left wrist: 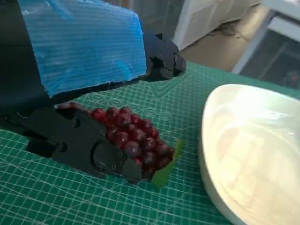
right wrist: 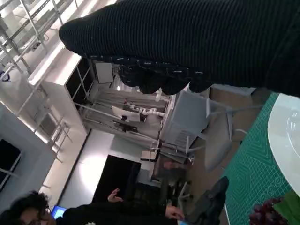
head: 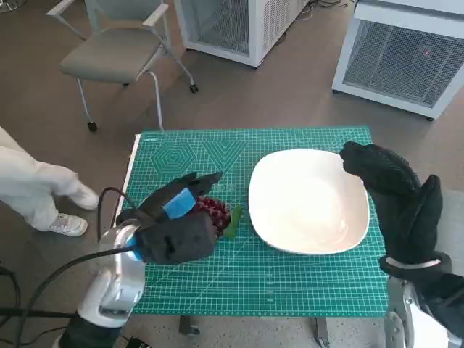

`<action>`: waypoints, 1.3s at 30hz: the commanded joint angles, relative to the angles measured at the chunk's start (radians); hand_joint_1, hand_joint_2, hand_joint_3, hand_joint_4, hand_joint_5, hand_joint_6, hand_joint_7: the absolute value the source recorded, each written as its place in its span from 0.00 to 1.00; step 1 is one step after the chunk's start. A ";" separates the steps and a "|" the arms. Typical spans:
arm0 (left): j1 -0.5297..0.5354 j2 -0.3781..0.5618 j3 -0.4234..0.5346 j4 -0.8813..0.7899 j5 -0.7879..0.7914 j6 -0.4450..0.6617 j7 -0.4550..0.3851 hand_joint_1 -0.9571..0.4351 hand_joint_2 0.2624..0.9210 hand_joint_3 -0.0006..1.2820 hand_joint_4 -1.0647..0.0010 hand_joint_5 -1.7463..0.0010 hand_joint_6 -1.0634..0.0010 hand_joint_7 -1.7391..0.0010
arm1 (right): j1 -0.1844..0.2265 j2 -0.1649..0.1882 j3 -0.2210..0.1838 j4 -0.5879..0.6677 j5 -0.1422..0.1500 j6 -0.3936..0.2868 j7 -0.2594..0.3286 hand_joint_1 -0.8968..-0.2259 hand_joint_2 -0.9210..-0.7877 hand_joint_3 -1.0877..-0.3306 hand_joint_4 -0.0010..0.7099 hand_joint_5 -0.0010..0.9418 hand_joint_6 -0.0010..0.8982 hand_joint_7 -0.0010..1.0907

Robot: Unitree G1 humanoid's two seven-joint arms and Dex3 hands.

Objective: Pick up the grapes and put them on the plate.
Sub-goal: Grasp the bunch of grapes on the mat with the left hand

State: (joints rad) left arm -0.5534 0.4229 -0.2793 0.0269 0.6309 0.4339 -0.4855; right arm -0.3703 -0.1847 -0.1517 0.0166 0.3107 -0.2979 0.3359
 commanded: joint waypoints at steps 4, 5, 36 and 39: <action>-0.085 -0.028 -0.076 0.145 0.060 0.010 0.049 0.65 0.78 0.00 0.90 1.00 0.74 1.00 | 0.021 0.005 0.000 0.015 -0.003 0.001 0.003 0.60 0.00 0.65 0.44 0.43 0.18 0.82; -0.097 -0.031 -0.086 0.170 0.067 0.009 0.056 0.65 0.78 0.00 0.90 1.00 0.74 1.00 | 0.021 0.005 0.000 0.016 -0.003 0.000 0.003 0.60 0.00 0.65 0.44 0.43 0.18 0.82; -0.449 -0.214 -0.294 1.026 0.098 -0.154 0.177 0.64 0.79 0.01 0.91 1.00 0.73 1.00 | 0.028 0.007 -0.002 0.004 -0.004 0.011 -0.003 0.60 0.00 0.65 0.44 0.43 0.18 0.81; -0.451 -0.220 -0.297 1.049 0.095 -0.164 0.191 0.64 0.79 0.01 0.91 1.00 0.73 1.00 | 0.030 0.006 -0.003 0.001 -0.004 0.013 -0.005 0.60 0.00 0.65 0.44 0.42 0.18 0.81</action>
State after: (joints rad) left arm -0.9940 0.2162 -0.5680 1.0427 0.7239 0.2825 -0.3055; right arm -0.3661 -0.1779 -0.1529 0.0159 0.3101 -0.3027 0.3356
